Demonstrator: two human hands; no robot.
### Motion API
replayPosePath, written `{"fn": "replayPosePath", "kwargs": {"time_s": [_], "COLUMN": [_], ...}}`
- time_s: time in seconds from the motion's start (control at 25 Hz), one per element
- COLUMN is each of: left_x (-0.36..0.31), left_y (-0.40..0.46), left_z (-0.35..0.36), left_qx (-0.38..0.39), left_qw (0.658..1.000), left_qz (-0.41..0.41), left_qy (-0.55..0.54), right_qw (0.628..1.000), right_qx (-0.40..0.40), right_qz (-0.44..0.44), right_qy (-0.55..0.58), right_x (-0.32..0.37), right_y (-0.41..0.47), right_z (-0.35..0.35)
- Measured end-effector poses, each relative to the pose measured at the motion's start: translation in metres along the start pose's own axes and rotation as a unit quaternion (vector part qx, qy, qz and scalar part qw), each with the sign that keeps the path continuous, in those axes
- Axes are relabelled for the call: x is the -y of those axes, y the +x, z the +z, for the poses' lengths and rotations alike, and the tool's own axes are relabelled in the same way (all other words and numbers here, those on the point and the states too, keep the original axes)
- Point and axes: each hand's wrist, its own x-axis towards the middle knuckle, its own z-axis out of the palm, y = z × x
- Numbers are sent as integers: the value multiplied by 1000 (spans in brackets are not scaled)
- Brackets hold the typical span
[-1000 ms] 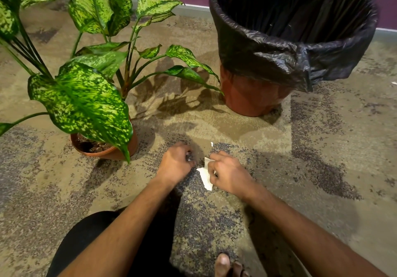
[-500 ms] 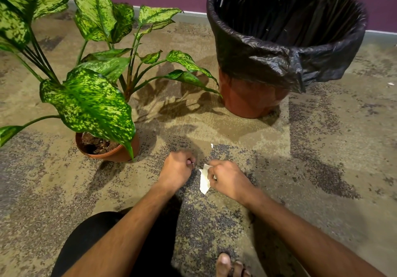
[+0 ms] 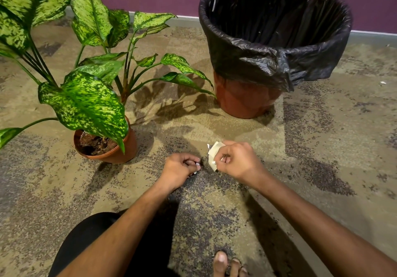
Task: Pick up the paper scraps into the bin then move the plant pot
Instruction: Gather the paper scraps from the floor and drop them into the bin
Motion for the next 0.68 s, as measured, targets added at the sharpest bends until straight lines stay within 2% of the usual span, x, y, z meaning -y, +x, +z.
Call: {"fn": "replayPosePath", "kwargs": {"time_s": [0.08, 0.16, 0.24, 0.36, 0.48, 0.6, 0.68], "left_x": [1, 3, 7, 9, 6, 1, -3], "left_y": [0, 1, 1, 3, 7, 15, 25], "left_z": [2, 5, 7, 7, 7, 8, 11], "left_qx": [8, 5, -11, -52, -91, -101, -102], "left_qw": [1000, 998, 995, 992, 988, 988, 985], "left_qz": [5, 8, 30, 70, 82, 71, 75], "left_qy": [20, 59, 97, 96, 96, 95, 116], "right_qw": [998, 990, 967, 925, 901, 911, 915], "right_qx": [-30, -100, -194, -307, -381, -381, -385], "right_qz": [-32, -85, -146, -211, -208, -159, -114], "right_qy": [33, 59, 79, 67, 22, 10, -41], "right_x": [18, 41, 62, 81, 84, 74, 62], "right_y": [-4, -6, -8, -5, 10, 32, 47], "right_z": [-26, -59, -97, -155, -198, -219, -224]}}
